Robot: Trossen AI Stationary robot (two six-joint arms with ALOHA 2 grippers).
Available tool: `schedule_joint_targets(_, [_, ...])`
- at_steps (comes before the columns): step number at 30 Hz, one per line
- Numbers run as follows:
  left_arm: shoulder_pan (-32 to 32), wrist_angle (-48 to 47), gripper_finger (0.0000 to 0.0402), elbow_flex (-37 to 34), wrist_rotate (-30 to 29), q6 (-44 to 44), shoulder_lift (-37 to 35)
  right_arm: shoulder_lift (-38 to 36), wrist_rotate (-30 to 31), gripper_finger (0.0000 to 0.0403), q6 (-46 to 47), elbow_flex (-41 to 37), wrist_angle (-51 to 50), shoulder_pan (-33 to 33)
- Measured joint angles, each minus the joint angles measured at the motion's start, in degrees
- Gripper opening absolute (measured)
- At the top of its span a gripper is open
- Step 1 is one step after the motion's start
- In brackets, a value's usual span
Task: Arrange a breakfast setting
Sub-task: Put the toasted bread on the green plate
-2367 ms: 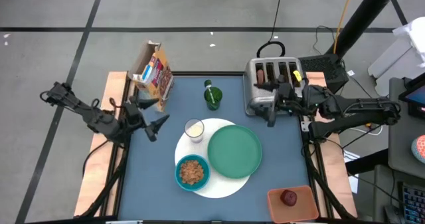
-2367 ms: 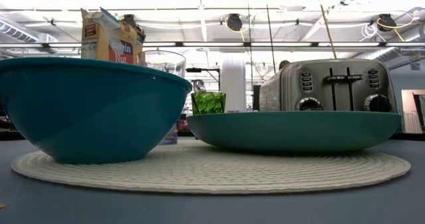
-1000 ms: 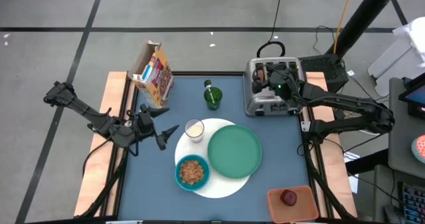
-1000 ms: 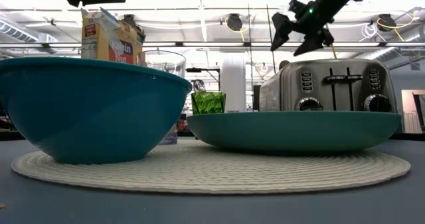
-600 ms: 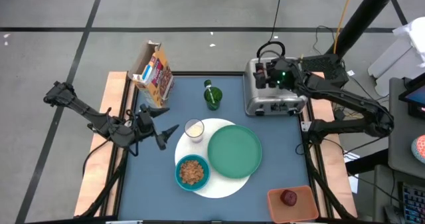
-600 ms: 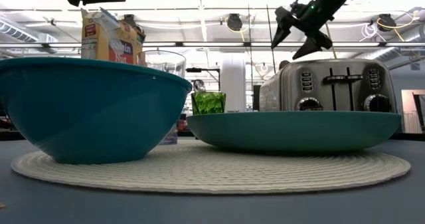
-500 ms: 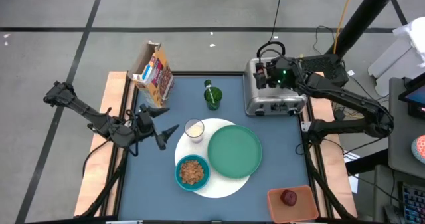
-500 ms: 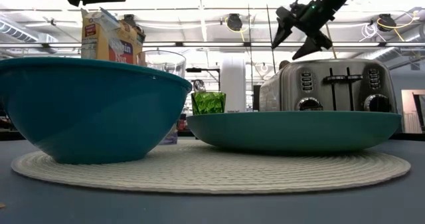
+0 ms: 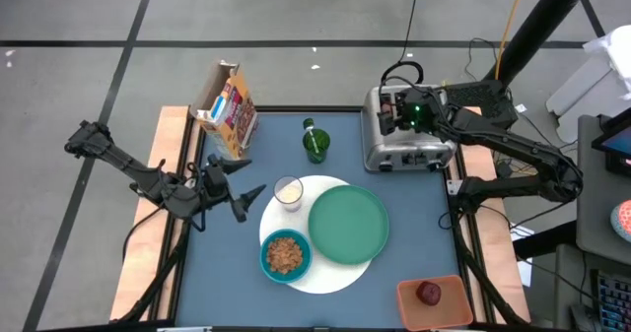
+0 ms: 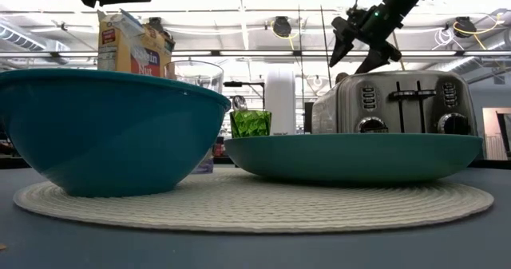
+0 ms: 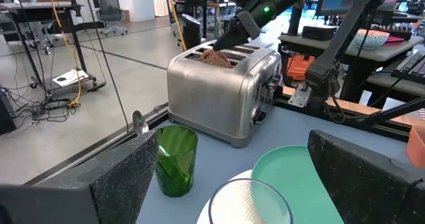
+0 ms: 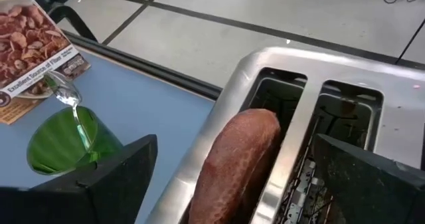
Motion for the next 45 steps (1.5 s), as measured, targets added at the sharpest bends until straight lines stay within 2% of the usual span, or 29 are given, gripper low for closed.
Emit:
schedule_joint_targets(6, [0.0,0.0,0.0392,0.0,0.0,0.0,0.0,0.1,0.0,0.0378,0.0,0.0,0.0,0.0])
schedule_joint_targets(19, [0.0,0.0,0.0392,0.0,0.0,-0.1,0.0,4.5,0.3,0.0376,-0.5,0.0,1.2,1.3])
schedule_joint_targets(27, [0.0,0.0,0.0392,0.0,0.0,-0.1,0.0,4.6,3.0,0.0376,-0.5,0.0,1.5,1.3])
schedule_joint_targets(45, [0.0,0.0,0.0392,0.0,0.0,-0.1,0.0,4.5,3.0,0.0376,-0.4,0.0,1.3,1.3])
